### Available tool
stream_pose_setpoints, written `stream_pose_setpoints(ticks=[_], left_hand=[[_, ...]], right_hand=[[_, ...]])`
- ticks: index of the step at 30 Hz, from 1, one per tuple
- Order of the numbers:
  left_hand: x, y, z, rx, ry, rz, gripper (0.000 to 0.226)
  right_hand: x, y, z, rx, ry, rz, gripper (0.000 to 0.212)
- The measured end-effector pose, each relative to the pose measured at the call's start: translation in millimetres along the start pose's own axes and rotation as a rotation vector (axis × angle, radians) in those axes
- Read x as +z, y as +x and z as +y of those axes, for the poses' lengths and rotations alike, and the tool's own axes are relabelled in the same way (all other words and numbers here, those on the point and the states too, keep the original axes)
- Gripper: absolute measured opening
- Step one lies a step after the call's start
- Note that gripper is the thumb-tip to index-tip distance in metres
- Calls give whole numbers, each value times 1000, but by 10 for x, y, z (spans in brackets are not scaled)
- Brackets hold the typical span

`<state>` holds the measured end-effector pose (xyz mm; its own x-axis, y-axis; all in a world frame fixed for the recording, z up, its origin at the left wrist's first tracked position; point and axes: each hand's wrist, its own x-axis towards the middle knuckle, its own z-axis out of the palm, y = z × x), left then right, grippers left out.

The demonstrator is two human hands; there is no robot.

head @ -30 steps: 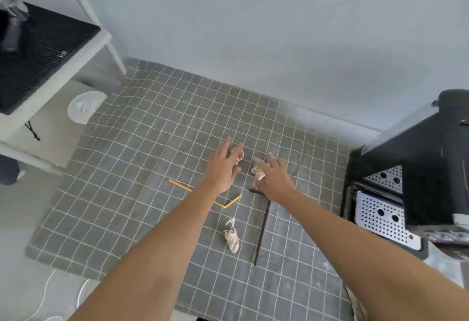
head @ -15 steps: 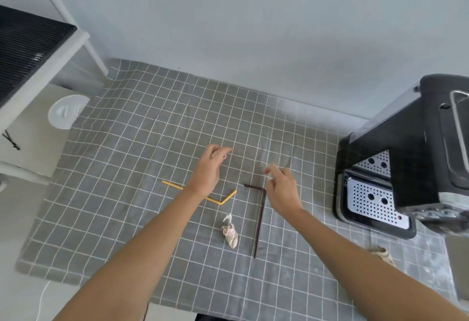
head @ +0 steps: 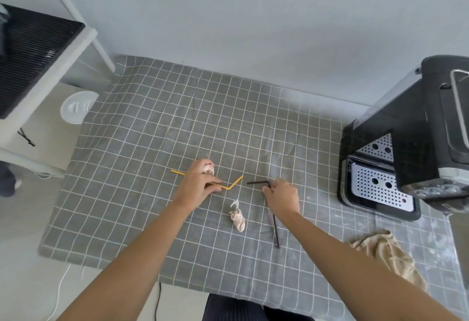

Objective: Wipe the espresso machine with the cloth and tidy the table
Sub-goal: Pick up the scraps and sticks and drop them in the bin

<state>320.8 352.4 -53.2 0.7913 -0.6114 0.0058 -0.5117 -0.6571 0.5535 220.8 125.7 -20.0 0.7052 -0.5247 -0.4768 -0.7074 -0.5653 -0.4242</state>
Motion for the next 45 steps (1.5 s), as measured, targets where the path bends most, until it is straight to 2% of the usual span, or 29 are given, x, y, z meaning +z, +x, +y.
stream_pose_setpoints(ticks=[3, 7, 10, 13, 15, 21, 24, 27, 31, 33, 36, 41, 45], left_hand=[[58, -10, 20, 31, 44, 49, 13], [115, -7, 67, 66, 206, 58, 12], [141, -14, 80, 82, 282, 49, 11], [126, -49, 96, 44, 277, 105, 15], [84, -71, 116, 14, 253, 155, 16], [-110, -157, 237, 10, 133, 227, 24], [-169, -186, 443, -43, 16, 254, 36], [-158, -160, 769, -73, -142, 222, 31], [39, -81, 1456, -94, -391, 71, 27], [208, -60, 1894, -121, -516, -49, 28], [536, -41, 2607, -150, -626, -274, 27], [1252, -16, 3823, -195, -695, -521, 19], [1867, -25, 4755, -207, -667, -708, 18]], right_hand=[[-46, -130, -10, -66, 189, 8, 12], [-19, -400, -53, -208, 235, -58, 5], [71, -555, -93, -294, 211, -135, 29], [226, -597, -92, -327, -66, -237, 69], [304, -602, -94, -332, -203, -266, 74], [287, -611, -41, -392, -242, -234, 37], [140, -616, 58, -368, -117, -201, 25], [-157, -644, 215, -271, 100, -171, 11], [-658, -719, 679, -88, 422, -130, 15], [-911, -792, 1045, -9, 584, -106, 27], [-1284, -992, 1735, 109, 760, -15, 33], [-1745, -1356, 3085, 288, 1002, 103, 31], [-2083, -1634, 3952, 382, 1150, 245, 15]])
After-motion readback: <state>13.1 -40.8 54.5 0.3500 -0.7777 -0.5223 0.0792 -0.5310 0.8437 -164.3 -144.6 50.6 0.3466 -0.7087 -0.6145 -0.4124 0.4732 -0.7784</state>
